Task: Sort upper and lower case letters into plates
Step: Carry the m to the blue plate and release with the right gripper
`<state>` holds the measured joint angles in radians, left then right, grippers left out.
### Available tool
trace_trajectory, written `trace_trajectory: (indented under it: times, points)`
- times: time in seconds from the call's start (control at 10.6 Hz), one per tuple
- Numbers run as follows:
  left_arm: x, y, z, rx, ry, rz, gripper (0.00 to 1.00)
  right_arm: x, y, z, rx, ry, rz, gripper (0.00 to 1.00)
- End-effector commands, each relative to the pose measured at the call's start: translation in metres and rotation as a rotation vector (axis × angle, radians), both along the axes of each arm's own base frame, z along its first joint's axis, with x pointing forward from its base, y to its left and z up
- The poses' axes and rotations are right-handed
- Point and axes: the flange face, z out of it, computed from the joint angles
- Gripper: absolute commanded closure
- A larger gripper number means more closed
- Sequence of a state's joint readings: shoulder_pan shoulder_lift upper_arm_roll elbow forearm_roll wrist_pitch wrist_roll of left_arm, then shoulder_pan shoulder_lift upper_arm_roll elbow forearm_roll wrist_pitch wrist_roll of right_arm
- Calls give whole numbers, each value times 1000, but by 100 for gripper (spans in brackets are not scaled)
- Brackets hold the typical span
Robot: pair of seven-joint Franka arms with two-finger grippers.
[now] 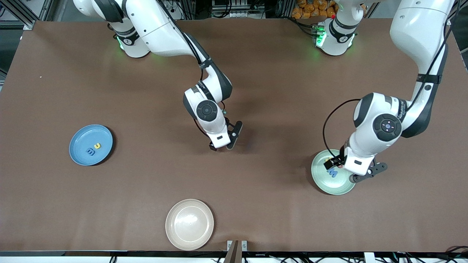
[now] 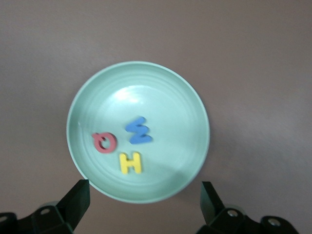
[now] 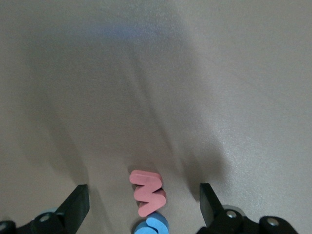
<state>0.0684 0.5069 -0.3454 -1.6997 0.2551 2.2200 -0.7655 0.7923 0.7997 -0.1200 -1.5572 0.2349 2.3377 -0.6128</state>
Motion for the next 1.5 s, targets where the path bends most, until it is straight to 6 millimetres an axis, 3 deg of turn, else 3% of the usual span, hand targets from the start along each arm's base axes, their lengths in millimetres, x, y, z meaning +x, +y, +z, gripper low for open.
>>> trace_trajectory:
  times: [0.0, 0.09, 0.19, 0.28, 0.56, 0.85, 1.03, 1.32, 1.41]
  points:
    - [-12, -7, 33, 29, 1, 13, 0, -2, 0, -4, 16, 14, 3, 0]
    - [-15, -10, 45, 37, 3, 10, 0, -1, 1, -3, 21, -3, 7, 18]
    - [-18, -12, 57, 42, -6, 5, 0, -1, -1, -7, 25, -19, 4, 81]
    - [-22, -18, 64, 44, -4, 0, 0, -2, -2, -9, 28, -27, 12, 100]
    - [-35, -48, 76, 31, 0, 18, 0, -3, -4, -11, 24, -25, 14, 100]
    - [-54, -100, 80, -12, 0, 79, 0, -1, -5, -6, 23, -21, 8, 100]
    - [-67, -128, 81, -32, 8, 101, 0, 6, -9, 11, 33, -26, -13, 100]
    - [-95, -174, 73, -36, 24, 150, 0, 35, -47, 58, 31, 20, -125, 100]
    - [-104, -193, 64, -38, 38, 204, 0, 55, -80, 68, 13, 23, -174, 100]
